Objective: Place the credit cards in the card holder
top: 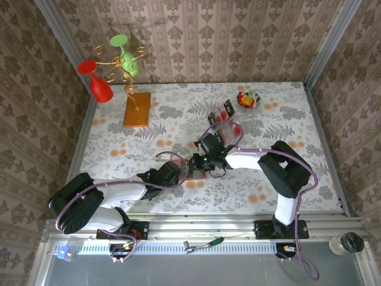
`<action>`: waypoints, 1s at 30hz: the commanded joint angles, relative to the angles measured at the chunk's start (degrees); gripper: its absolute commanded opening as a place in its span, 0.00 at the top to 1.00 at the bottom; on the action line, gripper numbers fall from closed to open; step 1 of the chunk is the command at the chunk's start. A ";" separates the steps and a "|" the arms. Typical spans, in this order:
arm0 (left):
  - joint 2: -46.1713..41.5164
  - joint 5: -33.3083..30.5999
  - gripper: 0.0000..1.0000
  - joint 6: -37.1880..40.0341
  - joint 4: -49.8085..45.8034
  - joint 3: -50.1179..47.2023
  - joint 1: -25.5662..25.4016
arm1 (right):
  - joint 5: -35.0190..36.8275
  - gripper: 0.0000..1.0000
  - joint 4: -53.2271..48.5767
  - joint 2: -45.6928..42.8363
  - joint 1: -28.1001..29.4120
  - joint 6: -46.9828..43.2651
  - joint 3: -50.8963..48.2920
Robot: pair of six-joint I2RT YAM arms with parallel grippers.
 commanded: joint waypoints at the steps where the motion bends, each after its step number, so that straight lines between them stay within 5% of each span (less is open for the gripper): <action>1: -0.33 -0.73 0.29 -0.84 0.07 -0.54 -0.51 | -1.60 0.82 -1.26 2.35 0.91 0.71 1.77; 14: -8.94 -0.33 0.29 -2.72 -6.04 -2.71 3.68 | -1.56 0.82 -0.49 2.48 1.28 2.84 1.75; 30: -2.85 1.42 0.29 -1.13 -1.79 -2.56 4.20 | -0.20 0.82 -4.53 3.57 2.30 1.73 4.99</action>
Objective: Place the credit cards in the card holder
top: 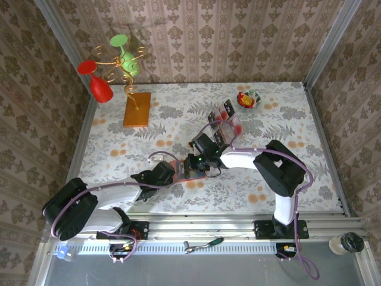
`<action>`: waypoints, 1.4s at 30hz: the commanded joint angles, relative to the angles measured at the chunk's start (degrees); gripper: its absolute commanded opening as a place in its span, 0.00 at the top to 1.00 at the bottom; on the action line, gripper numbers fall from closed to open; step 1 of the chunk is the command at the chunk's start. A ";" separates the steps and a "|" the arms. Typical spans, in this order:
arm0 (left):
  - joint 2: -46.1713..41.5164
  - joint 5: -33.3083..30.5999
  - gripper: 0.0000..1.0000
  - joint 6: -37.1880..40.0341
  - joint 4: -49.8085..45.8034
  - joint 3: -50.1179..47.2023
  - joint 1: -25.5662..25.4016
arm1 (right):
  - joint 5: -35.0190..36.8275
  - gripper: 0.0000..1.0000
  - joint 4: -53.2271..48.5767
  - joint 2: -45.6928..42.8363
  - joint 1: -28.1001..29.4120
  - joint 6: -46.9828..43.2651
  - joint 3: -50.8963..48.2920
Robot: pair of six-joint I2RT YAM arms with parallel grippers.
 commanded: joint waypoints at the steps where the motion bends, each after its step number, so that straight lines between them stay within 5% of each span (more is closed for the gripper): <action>1: 1.08 0.42 0.29 0.42 1.28 0.11 0.32 | 0.24 0.82 -2.83 1.63 0.55 0.10 1.80; 24: 1.39 0.39 0.29 0.64 2.03 -0.33 0.32 | 3.01 0.83 -9.51 -1.95 1.85 -3.68 5.14; 42: 1.30 0.37 0.29 0.77 2.27 -0.44 0.29 | 1.91 0.84 -11.50 3.99 2.70 -4.50 8.45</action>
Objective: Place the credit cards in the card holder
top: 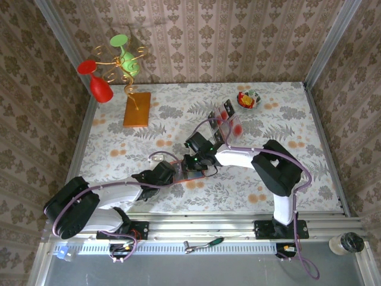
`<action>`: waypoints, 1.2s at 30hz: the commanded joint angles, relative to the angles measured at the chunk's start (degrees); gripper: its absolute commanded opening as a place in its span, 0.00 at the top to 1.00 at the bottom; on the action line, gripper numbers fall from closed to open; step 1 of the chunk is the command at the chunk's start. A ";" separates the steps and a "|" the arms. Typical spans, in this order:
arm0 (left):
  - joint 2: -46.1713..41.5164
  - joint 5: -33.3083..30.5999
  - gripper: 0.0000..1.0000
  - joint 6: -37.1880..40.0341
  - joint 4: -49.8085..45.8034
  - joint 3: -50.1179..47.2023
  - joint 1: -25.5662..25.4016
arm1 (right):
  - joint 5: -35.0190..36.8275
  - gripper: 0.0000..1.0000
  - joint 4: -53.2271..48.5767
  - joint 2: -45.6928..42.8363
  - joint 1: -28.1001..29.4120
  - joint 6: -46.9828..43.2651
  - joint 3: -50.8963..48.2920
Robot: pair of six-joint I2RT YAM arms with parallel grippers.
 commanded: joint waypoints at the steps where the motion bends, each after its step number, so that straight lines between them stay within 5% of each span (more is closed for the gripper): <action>1: 0.47 0.95 0.30 0.73 1.21 -0.46 0.22 | -0.34 0.85 -2.76 2.52 0.78 -1.09 2.26; 17: -5.26 0.35 0.30 0.75 -4.15 -0.47 3.37 | -2.18 0.87 0.34 4.63 1.98 3.21 3.01; 36: -1.46 1.86 0.30 0.33 -2.07 -1.07 3.57 | 1.69 0.85 -3.79 -1.08 0.65 -0.44 2.38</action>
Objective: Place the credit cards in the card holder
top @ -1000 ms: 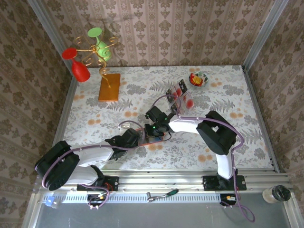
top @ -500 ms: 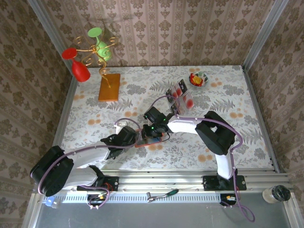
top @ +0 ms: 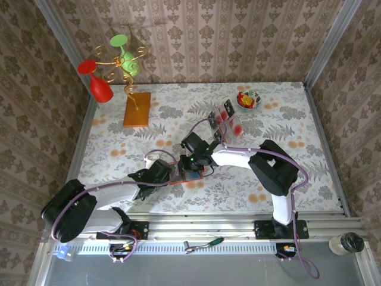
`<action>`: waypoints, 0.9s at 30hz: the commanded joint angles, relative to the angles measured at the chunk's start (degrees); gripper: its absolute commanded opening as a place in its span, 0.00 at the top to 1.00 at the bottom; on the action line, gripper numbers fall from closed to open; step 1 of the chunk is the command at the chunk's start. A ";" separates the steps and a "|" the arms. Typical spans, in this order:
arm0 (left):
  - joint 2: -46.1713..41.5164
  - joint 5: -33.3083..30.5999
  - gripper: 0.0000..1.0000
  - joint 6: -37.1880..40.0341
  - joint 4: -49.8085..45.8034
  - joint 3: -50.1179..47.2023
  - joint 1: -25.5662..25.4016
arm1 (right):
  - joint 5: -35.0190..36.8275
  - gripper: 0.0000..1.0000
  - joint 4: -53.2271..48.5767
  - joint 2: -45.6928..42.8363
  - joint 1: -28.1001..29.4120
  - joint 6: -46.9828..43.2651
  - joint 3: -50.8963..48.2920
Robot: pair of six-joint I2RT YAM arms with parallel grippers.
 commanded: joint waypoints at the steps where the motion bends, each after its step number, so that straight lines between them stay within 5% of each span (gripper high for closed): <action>1: 0.54 0.58 0.30 0.12 0.09 -0.62 0.27 | 1.80 0.85 -2.62 -1.89 -0.44 -1.88 -0.28; 27: 1.68 0.66 0.30 1.22 1.02 0.04 0.25 | -0.98 0.87 -5.35 4.13 1.43 -3.05 2.79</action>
